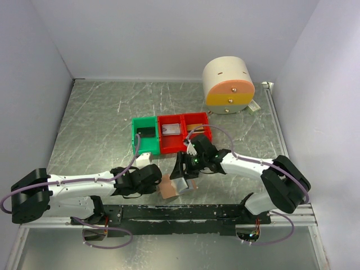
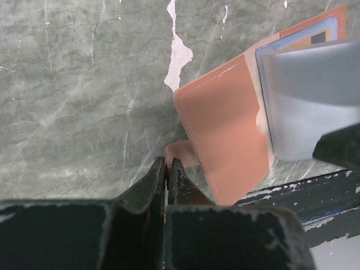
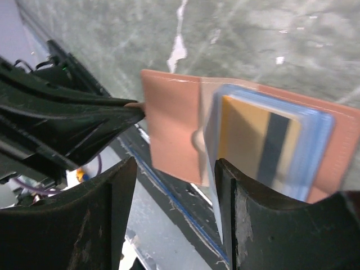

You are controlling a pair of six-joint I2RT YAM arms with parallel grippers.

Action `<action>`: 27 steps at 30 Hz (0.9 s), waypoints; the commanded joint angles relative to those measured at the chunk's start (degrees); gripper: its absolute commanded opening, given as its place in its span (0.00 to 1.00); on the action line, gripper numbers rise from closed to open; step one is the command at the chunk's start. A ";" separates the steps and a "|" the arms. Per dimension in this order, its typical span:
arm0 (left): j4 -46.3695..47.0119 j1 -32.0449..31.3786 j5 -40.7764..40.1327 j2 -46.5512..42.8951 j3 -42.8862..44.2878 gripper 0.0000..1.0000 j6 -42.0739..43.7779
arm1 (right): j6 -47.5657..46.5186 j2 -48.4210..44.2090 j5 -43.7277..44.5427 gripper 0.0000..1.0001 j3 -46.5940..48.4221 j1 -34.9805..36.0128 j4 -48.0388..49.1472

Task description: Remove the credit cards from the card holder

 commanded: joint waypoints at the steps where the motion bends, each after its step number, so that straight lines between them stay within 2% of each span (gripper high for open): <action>1: 1.28 0.13 0.68 -1.23 -0.83 0.07 -2.79 | 3.42 -0.34 -4.84 0.59 -1.43 2.12 8.34; 7: 6.00 2.95 3.93 -3.92 -3.24 0.10 -3.17 | 8.46 2.96 -5.88 0.63 -3.15 4.52 16.22; 11: 9.70 5.15 5.65 -7.08 -6.46 0.16 -3.11 | 12.38 5.14 -6.47 0.64 -5.15 5.25 21.88; 14: 10.68 5.91 6.29 -9.45 -8.19 0.26 -2.99 | 14.23 6.48 -5.30 0.65 -6.22 5.69 23.73; 17: 12.22 6.00 6.77 -12.18 -9.88 0.43 -3.77 | 15.40 7.21 -2.54 0.64 -7.07 5.88 23.08; 21: 12.74 5.98 6.69 -16.04 -11.86 0.65 -5.85 | 15.86 7.63 -0.12 0.55 -7.77 6.14 22.26; 24: 9.93 5.95 5.04 -19.49 -11.74 0.72 -7.22 | 15.12 7.82 1.44 0.44 -7.42 6.19 19.72; 27: 7.33 6.02 3.95 -22.66 -10.54 0.72 -7.16 | 13.63 7.80 3.18 0.35 -6.56 6.29 16.75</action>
